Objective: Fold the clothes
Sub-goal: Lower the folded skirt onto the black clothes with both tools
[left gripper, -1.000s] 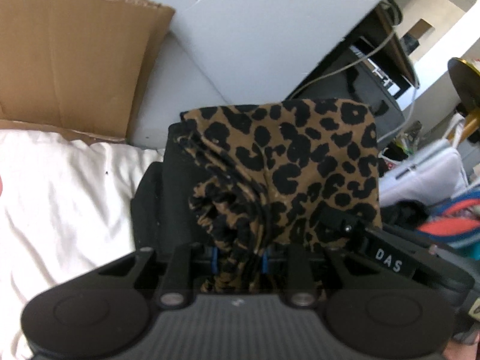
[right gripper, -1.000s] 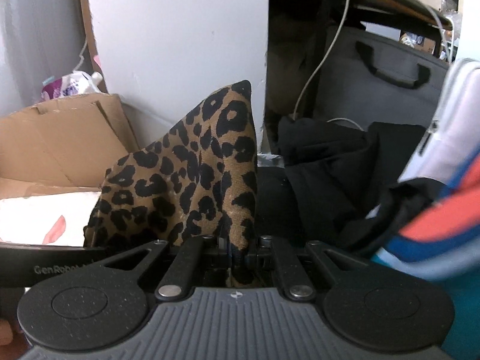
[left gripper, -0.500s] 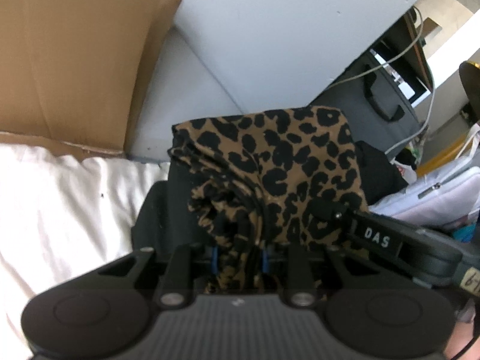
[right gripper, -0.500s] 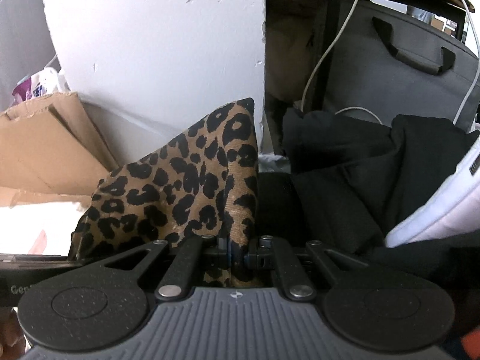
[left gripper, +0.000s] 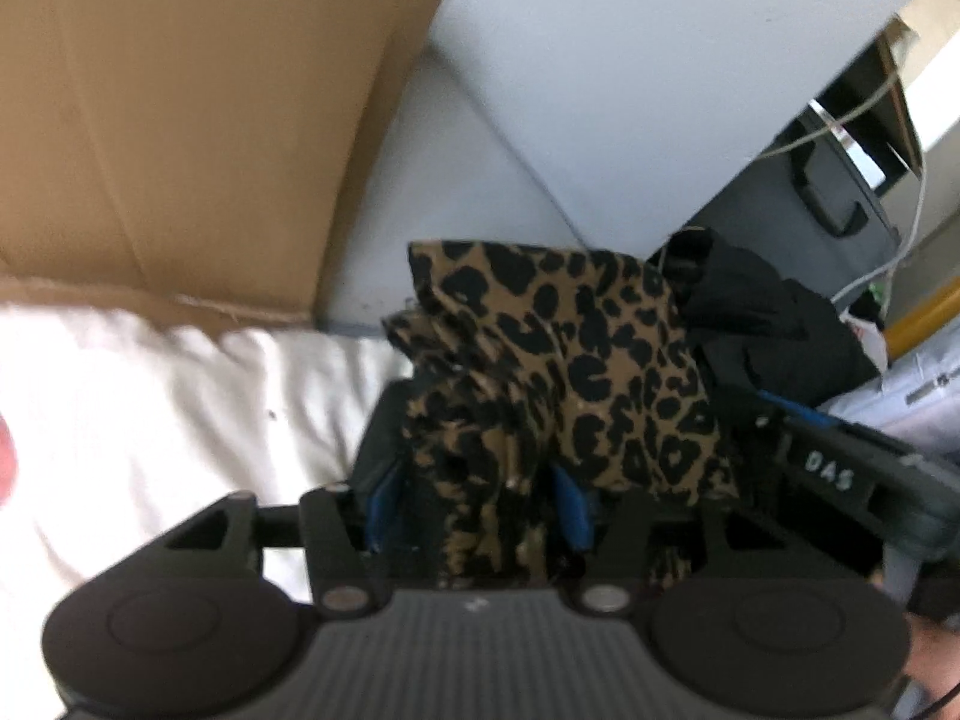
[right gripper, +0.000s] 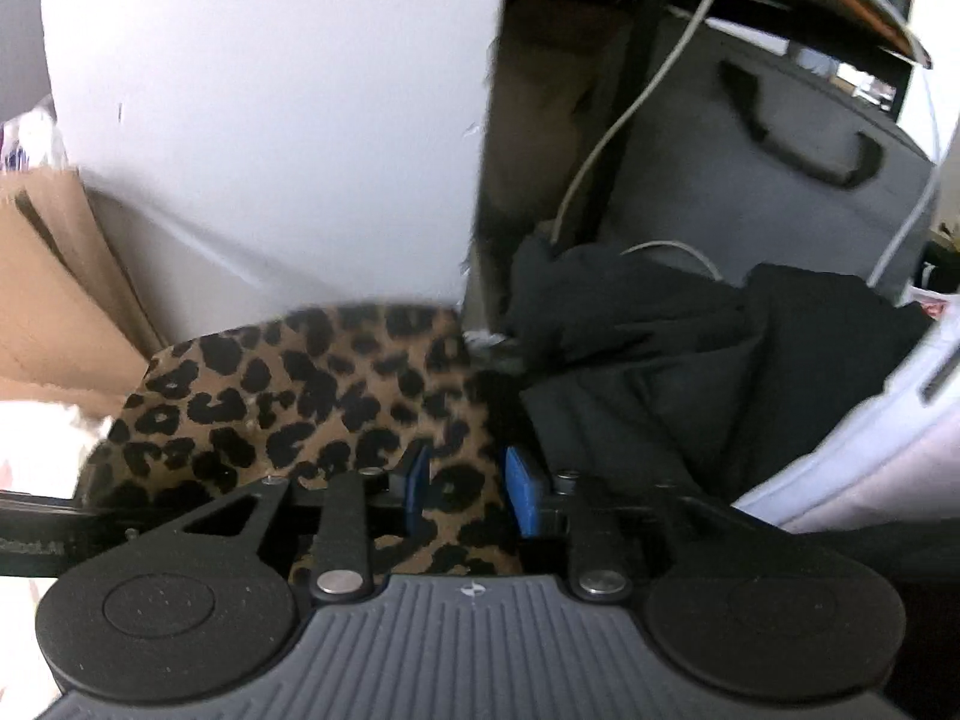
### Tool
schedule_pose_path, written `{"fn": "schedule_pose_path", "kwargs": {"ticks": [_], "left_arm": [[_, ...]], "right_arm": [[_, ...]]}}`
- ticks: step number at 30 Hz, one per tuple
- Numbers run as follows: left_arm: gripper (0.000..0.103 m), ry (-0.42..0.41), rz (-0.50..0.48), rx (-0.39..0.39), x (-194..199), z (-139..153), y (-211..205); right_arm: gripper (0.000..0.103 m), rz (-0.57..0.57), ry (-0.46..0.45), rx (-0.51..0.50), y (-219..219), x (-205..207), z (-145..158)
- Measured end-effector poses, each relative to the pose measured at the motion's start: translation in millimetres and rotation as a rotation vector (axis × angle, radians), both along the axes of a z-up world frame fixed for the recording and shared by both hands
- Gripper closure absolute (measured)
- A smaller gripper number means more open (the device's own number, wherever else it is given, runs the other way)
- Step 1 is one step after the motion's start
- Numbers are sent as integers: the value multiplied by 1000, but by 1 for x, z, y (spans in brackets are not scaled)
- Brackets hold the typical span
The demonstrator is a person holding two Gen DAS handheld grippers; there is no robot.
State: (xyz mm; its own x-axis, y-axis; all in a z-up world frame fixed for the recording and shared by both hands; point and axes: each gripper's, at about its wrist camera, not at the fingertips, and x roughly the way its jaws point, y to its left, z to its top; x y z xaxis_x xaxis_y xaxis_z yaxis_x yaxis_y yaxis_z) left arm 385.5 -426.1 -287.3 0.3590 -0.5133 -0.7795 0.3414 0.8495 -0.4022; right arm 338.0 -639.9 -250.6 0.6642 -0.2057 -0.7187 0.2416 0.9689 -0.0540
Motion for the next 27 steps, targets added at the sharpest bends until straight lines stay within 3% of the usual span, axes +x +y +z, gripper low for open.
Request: {"fn": "schedule_pose_path", "kwargs": {"ticks": [5, 11, 13, 20, 23, 27], "left_arm": [[56, -72, -26, -3, -5, 28, 7], [59, -140, -180, -18, 1, 58, -18], [59, -116, -192, -26, 4, 54, -27], [60, -88, -201, 83, 3, 11, -33], [70, -89, -203, 132, 6, -2, -31], [65, -59, -142, 158, 13, -3, -20]], "right_arm": [[67, 43, -35, 30, 15, -21, 5], [63, 75, -37, 56, 27, -50, 6], [63, 64, -34, 94, 25, -58, 2], [63, 35, 8, 143, 21, -76, -28], [62, 32, 23, 158, 20, -82, -37], [62, 36, 47, 115, 21, -85, -41]]}}
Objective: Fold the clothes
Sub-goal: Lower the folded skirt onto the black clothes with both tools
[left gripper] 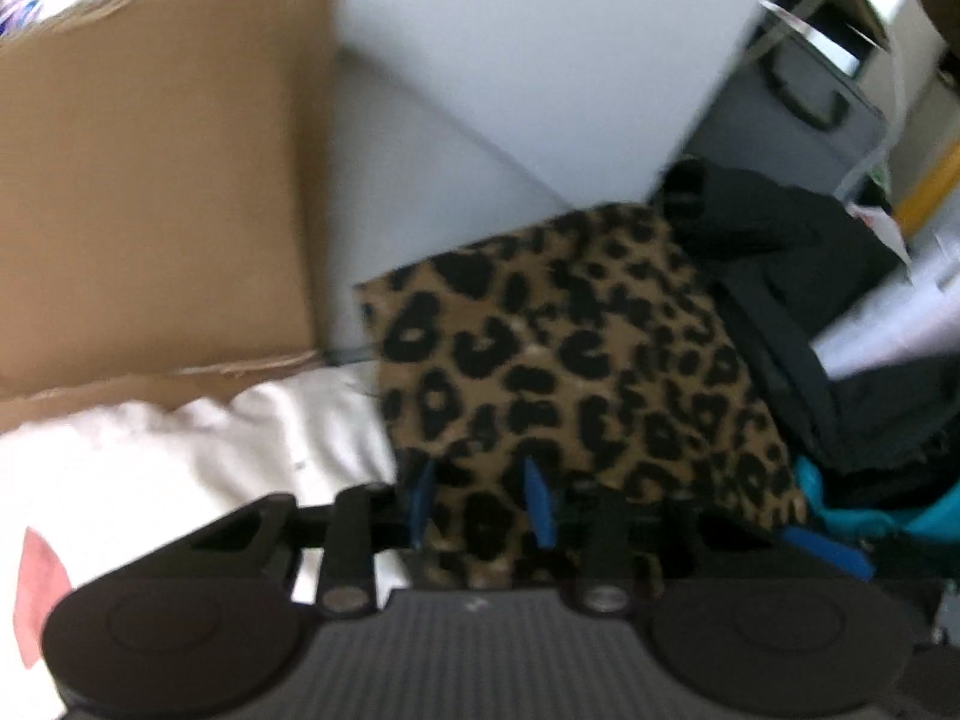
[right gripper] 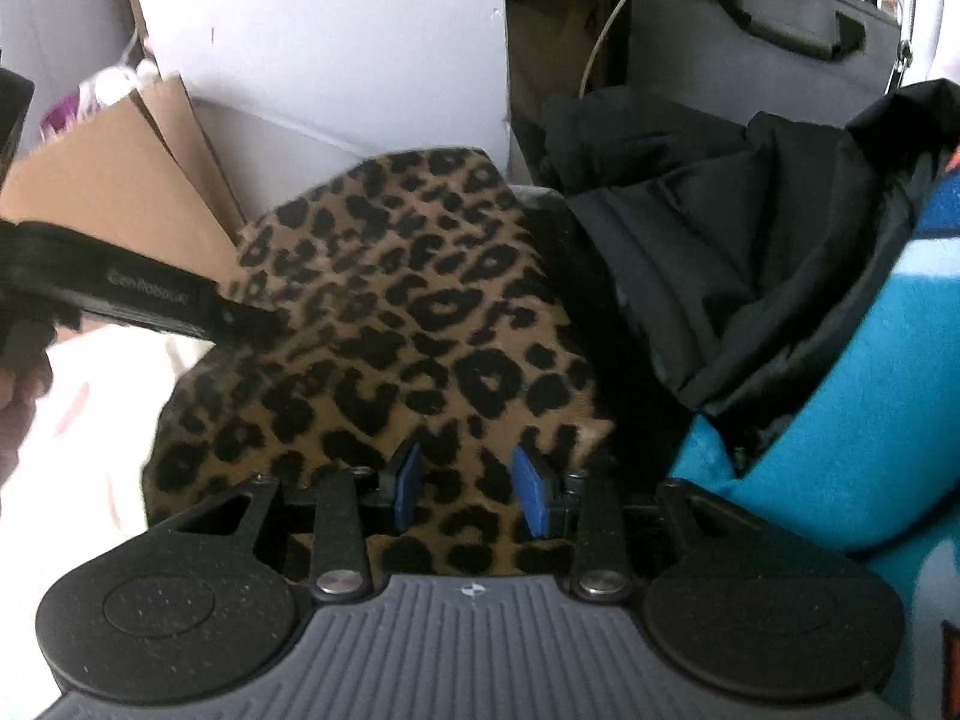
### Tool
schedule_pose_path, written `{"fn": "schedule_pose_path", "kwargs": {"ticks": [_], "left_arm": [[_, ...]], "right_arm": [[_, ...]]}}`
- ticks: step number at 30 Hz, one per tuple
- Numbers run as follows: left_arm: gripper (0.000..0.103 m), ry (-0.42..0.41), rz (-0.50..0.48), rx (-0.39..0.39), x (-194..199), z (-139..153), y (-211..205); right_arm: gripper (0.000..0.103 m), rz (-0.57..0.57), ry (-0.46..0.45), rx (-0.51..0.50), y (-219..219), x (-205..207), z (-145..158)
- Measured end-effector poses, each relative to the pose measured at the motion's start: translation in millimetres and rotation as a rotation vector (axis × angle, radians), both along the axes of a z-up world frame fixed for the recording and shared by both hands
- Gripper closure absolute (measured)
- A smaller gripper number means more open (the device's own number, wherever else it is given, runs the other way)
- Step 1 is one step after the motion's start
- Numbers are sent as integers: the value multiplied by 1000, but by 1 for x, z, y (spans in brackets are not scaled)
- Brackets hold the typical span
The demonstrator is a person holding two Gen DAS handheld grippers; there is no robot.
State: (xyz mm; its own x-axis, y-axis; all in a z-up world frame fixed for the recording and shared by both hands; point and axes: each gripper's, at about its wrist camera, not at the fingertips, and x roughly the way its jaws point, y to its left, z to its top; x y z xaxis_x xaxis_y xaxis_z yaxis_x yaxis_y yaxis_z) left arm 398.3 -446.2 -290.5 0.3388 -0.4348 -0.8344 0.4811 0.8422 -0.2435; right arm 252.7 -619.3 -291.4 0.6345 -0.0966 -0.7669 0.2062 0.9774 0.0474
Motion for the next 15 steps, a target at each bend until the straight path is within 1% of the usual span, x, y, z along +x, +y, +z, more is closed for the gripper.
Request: {"fn": "schedule_pose_path", "kwargs": {"ticks": [1, 2, 3, 5, 7, 10, 12, 15], "left_arm": [[66, 1, 1, 5, 1, 4, 1], [71, -7, -5, 10, 0, 9, 1], [73, -27, -22, 15, -2, 15, 0], [73, -65, -53, 22, -5, 27, -3], [73, -78, -70, 4, -8, 37, -7], [72, -69, -78, -30, -18, 49, -13], [71, -57, -98, -52, -28, 52, -17], [71, -43, -133, -51, -43, 50, -24]], "right_arm": [[62, 1, 2, -6, 0, -2, 0], [62, -2, 3, -7, -1, -5, 0], [62, -5, 3, -8, -2, -8, 1], [62, -9, -10, -7, -1, -15, 4], [62, -7, -28, -5, 1, -22, 8], [62, 16, -55, -6, 5, -28, 17], [62, 20, -73, 13, 6, -31, 22], [62, 22, -79, 35, 7, -35, 22]]}}
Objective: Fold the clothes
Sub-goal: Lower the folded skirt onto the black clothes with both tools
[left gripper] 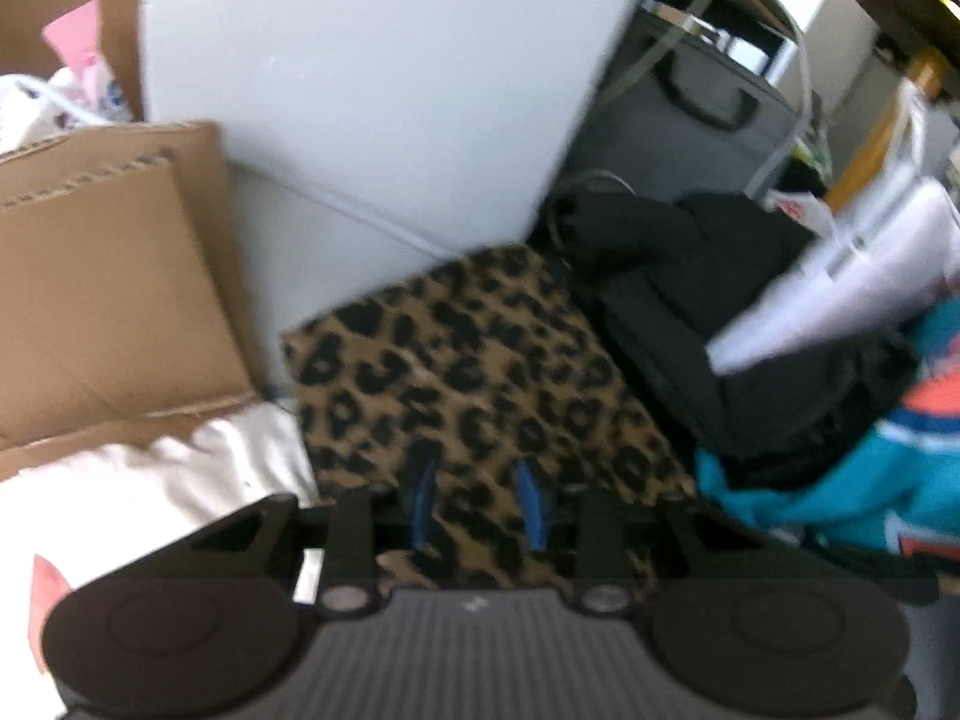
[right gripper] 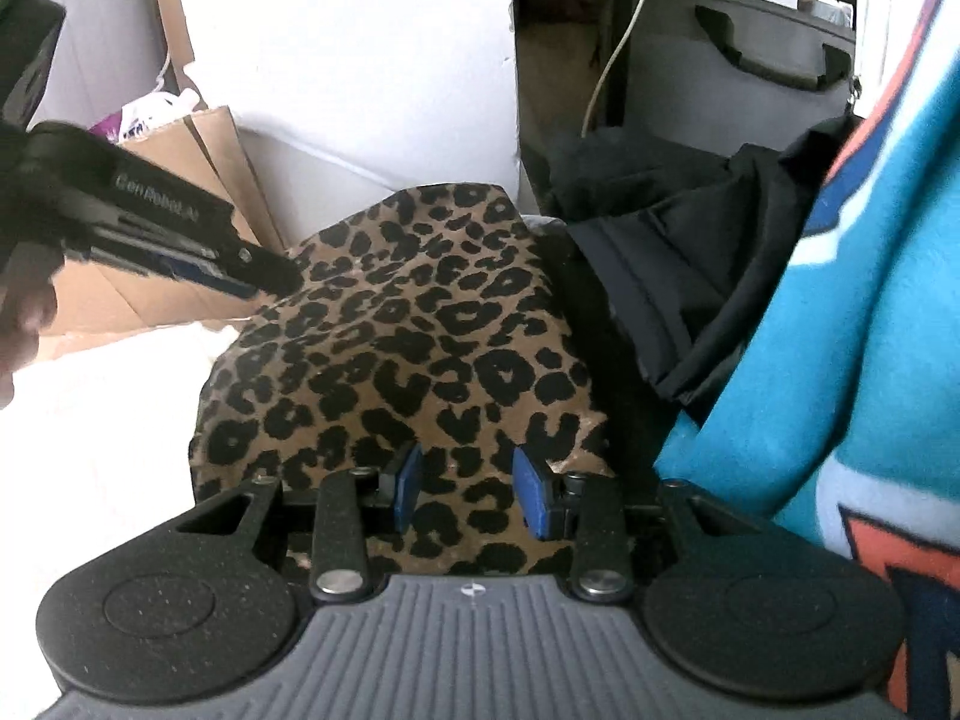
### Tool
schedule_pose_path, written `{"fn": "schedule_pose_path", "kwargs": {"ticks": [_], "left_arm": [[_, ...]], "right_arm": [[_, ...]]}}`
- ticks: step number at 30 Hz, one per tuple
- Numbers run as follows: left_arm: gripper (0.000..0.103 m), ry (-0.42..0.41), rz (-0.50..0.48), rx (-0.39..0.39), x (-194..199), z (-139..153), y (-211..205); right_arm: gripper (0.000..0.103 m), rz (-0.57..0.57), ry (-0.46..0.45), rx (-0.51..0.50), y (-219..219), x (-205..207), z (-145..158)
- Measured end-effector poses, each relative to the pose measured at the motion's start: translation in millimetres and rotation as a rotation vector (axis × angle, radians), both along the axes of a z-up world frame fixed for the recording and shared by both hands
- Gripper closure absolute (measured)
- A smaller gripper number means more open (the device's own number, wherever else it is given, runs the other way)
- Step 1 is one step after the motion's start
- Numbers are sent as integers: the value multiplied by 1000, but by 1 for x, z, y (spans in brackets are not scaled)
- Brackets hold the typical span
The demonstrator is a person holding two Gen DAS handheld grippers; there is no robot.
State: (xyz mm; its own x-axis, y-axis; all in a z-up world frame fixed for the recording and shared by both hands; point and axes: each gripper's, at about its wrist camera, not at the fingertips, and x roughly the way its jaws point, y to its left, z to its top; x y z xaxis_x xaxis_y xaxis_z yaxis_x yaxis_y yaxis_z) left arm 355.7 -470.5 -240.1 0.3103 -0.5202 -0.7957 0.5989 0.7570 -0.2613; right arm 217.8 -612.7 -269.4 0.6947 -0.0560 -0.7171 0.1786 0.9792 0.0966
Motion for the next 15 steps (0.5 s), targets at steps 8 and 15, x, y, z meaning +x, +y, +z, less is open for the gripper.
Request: {"fn": "schedule_pose_path", "kwargs": {"ticks": [8, 15], "left_arm": [[67, 24, 10, 49, -8, -34, 2], [72, 24, 5, 79, -11, -24, 10]], "right_arm": [[62, -12, 22, 16, -6, -10, -18], [62, 3, 23, 19, -6, -30, -22]]}}
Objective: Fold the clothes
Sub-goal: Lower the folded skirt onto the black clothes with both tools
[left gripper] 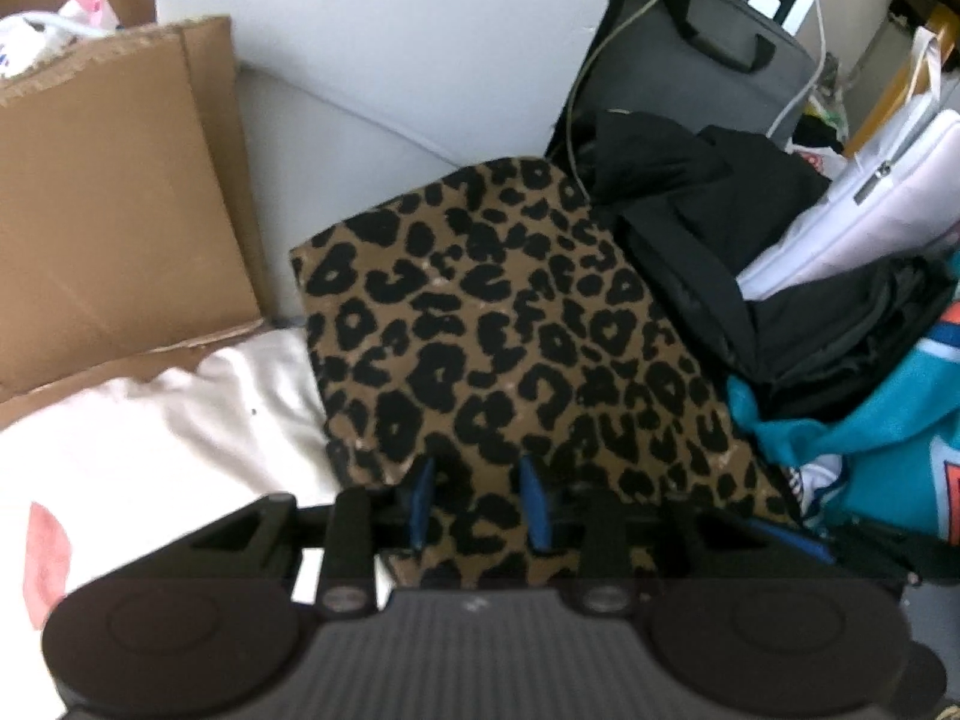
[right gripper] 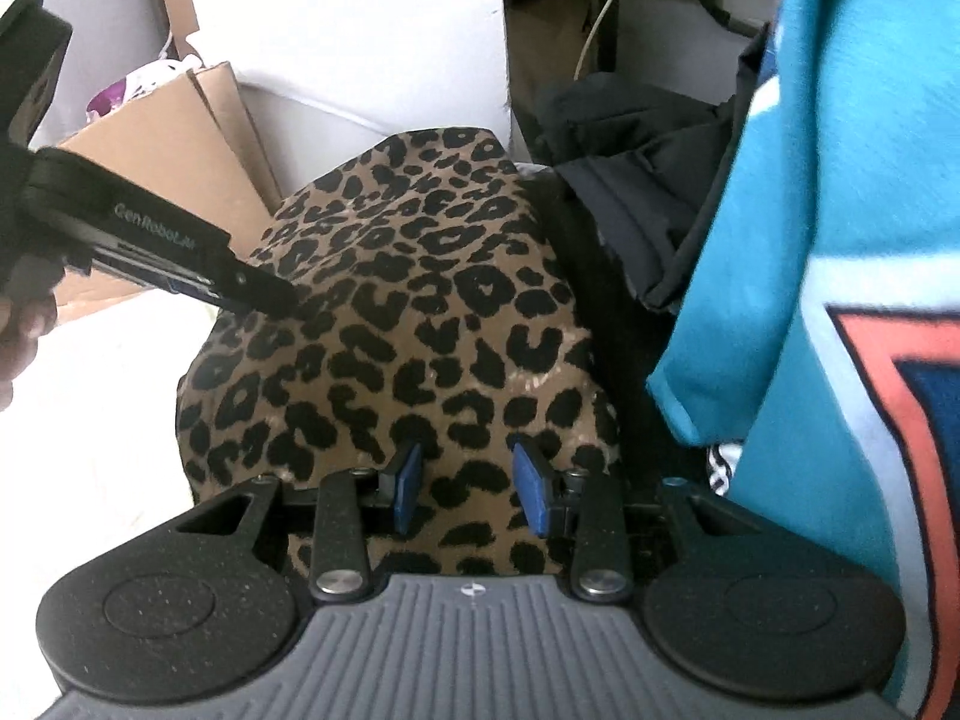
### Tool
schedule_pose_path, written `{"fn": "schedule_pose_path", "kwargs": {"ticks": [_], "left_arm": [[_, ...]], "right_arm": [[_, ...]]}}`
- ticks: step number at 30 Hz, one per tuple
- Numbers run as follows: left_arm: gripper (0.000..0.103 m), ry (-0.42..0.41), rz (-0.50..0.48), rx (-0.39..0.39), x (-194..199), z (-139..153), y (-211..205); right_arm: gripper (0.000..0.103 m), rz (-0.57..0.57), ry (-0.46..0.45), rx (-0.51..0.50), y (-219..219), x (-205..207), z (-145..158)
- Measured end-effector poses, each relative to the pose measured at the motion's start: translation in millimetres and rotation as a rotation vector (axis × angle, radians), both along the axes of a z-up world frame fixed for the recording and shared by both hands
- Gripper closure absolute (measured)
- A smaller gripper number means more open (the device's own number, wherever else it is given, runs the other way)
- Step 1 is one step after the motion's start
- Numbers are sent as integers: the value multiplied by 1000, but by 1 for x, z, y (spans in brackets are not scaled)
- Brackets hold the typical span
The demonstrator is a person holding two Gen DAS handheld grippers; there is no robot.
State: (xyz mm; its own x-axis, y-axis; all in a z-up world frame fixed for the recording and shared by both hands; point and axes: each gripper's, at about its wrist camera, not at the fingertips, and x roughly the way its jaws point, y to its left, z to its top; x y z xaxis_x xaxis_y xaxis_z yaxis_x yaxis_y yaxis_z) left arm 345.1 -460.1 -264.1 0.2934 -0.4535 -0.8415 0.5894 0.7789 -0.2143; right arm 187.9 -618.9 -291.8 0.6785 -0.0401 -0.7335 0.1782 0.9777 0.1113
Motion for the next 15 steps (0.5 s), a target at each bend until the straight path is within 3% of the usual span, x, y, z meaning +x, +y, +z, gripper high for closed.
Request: {"fn": "schedule_pose_path", "kwargs": {"ticks": [8, 12, 15], "left_arm": [[72, -24, -83, 37, -22, -3, -2], [67, 13, -43, 51, -16, -23, 2], [70, 18, -32, 48, -18, -19, 4]], "right_arm": [[62, 30, -13, -54, 5, -21, 2], [62, -8, 5, -54, -3, -30, -2], [62, -20, -5, -53, -5, -34, 2]]}}
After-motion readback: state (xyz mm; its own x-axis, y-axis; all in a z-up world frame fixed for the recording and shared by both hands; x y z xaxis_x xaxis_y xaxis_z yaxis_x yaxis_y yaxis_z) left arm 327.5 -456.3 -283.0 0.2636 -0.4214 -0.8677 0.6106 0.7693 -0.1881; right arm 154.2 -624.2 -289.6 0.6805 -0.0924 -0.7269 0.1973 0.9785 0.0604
